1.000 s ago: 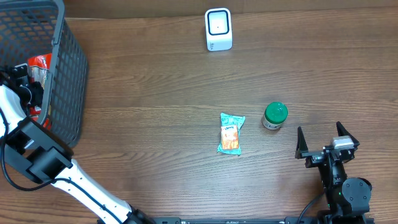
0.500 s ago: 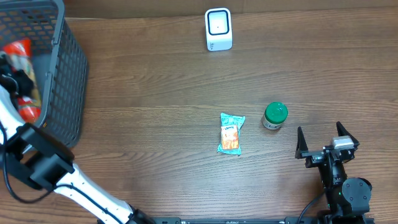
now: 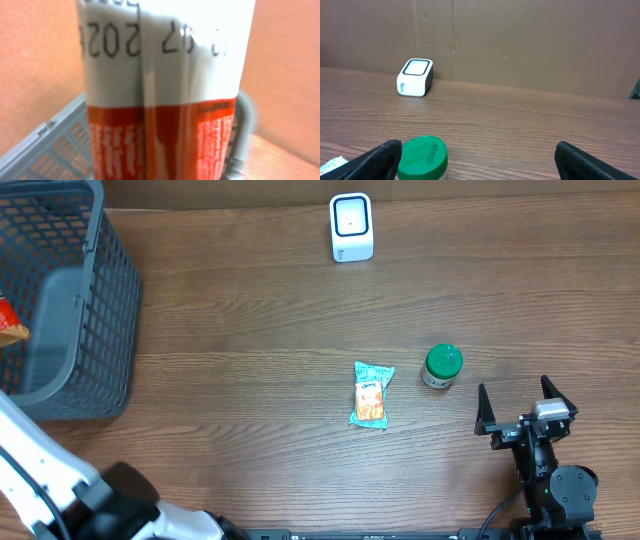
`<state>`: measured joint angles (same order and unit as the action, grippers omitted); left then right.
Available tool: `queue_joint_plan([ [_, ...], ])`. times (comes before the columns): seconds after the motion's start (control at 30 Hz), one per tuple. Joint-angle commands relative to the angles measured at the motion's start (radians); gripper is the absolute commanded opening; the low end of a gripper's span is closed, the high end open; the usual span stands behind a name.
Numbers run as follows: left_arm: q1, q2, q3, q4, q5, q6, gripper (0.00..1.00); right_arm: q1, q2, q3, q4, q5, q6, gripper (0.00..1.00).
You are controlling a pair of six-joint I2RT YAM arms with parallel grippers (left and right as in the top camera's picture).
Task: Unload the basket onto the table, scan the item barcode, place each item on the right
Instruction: 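Lift the pasta pack out and carry it to the table centre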
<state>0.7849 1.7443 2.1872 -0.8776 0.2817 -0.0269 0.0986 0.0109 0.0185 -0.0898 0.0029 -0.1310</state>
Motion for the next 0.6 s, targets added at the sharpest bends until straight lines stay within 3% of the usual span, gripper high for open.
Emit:
queue_joint_plan([
  [0.0,-0.039,-0.146,0.048,-0.052,0.139,-0.079,0.04,-0.005,-0.008,-0.011,0.006,-0.005,-0.001,1.0],
  [0.3,-0.233,-0.215,0.042,-0.461,0.104,-0.039,0.04,-0.005,-0.008,-0.011,0.006,-0.005,-0.001,1.0],
  [0.57,-0.493,-0.215,-0.149,-0.566,0.016,-0.023,0.04,-0.005,-0.008,-0.011,0.006,-0.005,-0.001,1.0],
])
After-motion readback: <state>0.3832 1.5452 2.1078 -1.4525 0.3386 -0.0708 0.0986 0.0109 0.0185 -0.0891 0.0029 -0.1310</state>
